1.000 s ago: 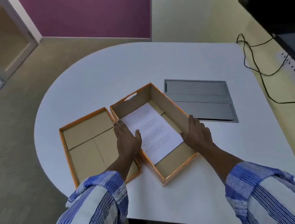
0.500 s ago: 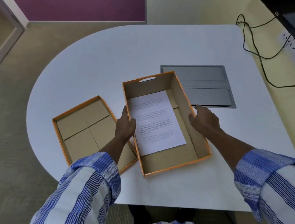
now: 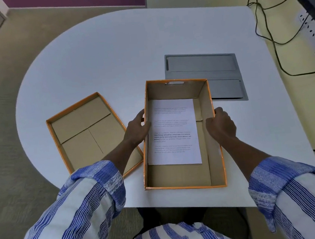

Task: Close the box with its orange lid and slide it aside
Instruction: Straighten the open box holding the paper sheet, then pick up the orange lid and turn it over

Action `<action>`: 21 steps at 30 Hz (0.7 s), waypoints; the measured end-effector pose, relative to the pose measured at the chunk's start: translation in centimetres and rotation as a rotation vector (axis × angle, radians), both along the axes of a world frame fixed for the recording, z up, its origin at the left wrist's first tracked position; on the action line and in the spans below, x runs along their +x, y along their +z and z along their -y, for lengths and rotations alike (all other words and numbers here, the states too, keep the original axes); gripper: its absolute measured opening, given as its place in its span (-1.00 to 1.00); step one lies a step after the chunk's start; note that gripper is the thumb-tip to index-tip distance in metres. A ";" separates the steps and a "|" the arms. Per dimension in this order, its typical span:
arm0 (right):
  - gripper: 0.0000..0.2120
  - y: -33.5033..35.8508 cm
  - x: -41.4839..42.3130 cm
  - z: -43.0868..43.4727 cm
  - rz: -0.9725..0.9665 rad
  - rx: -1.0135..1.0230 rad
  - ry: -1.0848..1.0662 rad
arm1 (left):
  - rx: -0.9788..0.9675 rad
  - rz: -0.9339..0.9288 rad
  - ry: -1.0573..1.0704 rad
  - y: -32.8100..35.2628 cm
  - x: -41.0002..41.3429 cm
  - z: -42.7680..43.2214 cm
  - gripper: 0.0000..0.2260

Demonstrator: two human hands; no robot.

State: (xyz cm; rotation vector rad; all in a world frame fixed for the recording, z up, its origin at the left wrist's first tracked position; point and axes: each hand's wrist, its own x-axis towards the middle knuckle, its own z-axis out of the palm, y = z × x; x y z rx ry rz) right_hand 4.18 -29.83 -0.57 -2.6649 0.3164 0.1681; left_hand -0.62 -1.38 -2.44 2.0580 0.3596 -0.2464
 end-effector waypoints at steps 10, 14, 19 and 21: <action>-0.40 2.4 0.3 -7.5 0.305 0.019 0.321 | 0.204 -0.044 0.321 -2.1 -3.2 -5.6 -0.52; -0.39 3.2 -0.3 -14.5 0.275 0.104 0.509 | 0.426 -0.106 0.427 -3.0 -6.5 -9.6 -0.49; -0.37 3.0 -3.2 -22.7 0.207 0.219 0.755 | 0.591 -0.258 0.583 -3.6 -10.5 -13.6 -0.45; -0.36 2.1 -4.4 -24.9 0.125 0.230 0.791 | 0.574 -0.320 0.648 -3.8 -11.8 -14.8 -0.42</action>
